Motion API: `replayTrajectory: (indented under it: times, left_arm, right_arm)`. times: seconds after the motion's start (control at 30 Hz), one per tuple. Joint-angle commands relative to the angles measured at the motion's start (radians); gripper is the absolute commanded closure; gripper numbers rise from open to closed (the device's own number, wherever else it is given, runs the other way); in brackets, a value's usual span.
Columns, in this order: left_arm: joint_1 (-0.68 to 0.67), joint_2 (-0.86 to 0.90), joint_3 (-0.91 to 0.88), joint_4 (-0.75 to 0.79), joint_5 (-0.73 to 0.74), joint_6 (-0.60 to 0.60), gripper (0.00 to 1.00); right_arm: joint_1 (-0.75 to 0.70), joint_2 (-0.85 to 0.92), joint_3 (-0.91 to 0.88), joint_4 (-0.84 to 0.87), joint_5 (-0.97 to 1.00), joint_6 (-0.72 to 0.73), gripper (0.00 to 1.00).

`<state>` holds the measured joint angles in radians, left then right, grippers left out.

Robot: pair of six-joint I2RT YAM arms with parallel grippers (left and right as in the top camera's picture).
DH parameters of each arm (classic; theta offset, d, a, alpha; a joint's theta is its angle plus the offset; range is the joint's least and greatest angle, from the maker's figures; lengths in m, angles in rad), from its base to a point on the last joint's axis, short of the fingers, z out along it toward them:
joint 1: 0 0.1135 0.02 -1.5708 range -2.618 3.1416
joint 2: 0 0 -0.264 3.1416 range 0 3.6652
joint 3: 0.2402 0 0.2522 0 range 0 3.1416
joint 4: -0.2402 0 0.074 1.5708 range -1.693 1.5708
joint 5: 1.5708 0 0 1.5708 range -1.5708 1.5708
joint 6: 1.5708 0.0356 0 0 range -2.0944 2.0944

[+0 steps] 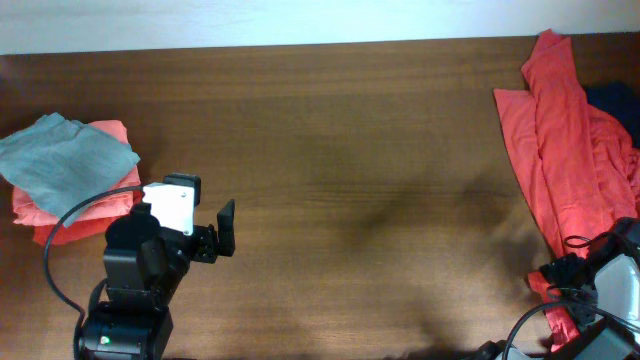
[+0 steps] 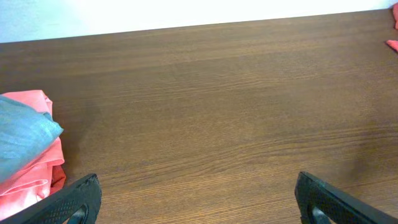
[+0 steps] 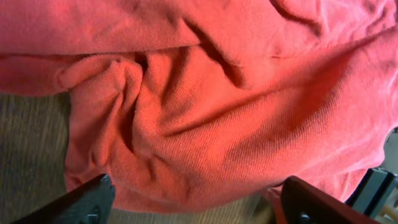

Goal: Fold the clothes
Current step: 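Reach the right gripper into the coral T-shirt pile and grasp it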

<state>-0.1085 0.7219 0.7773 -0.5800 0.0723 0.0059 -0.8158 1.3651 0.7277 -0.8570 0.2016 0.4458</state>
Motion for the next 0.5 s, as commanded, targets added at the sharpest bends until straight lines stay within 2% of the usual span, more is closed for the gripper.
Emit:
replayTrajectory:
  times: [0.0, 0.3, 0.37, 0.47]
  left_arm:
    - [0.0, -0.001, 0.02, 0.002, 0.014, -0.006, 0.01]
    - [0.0, -0.001, 0.02, 0.002, 0.014, -0.006, 0.01]
    - [0.0, -0.001, 0.02, 0.002, 0.014, -0.006, 0.01]
    - [0.0, -0.001, 0.02, 0.002, 0.014, -0.006, 0.01]
  right_arm:
    - [-0.005, 0.006, -0.003, 0.01, 0.017, 0.009, 0.13]
    - [-0.005, 0.006, -0.003, 0.022, 0.017, 0.009, 0.35]
    - [-0.005, 0.006, -0.003, 0.024, 0.017, 0.009, 0.43]
    - [-0.005, 0.006, -0.005, 0.029, 0.017, 0.009, 0.7]
